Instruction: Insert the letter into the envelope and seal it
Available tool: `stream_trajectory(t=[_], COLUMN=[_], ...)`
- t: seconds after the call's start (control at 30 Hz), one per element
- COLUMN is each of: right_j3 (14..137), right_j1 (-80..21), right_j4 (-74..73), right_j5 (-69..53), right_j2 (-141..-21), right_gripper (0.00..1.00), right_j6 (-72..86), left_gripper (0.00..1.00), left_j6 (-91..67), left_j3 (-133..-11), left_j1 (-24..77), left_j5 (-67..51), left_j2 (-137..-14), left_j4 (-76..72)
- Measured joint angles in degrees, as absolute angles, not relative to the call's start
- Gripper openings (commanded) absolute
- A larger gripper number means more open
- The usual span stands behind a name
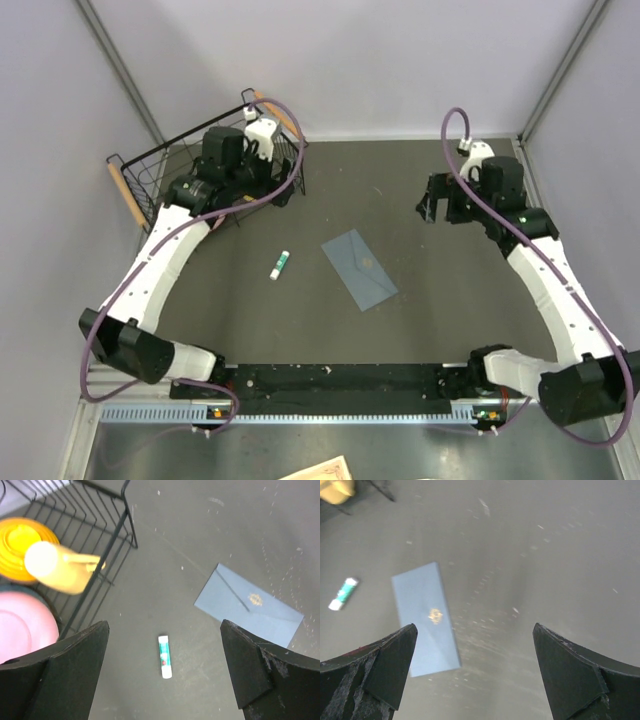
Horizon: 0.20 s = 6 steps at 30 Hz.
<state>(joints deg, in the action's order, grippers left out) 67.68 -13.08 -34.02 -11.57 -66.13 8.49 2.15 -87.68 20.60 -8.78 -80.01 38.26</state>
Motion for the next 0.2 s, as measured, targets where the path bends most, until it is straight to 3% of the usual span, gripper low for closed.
stream_trajectory(t=[0.2], right_j3=[59.33], right_j1=[-10.33], right_j4=[-34.41], right_j5=[-6.28], right_j2=[-58.94], right_gripper=[0.99], right_j6=[7.38], left_gripper=[0.99], left_j6=[1.69], left_j3=[-80.4], left_j1=[20.6], left_j5=[-6.35], left_j2=[-76.6], left_j4=[38.92])
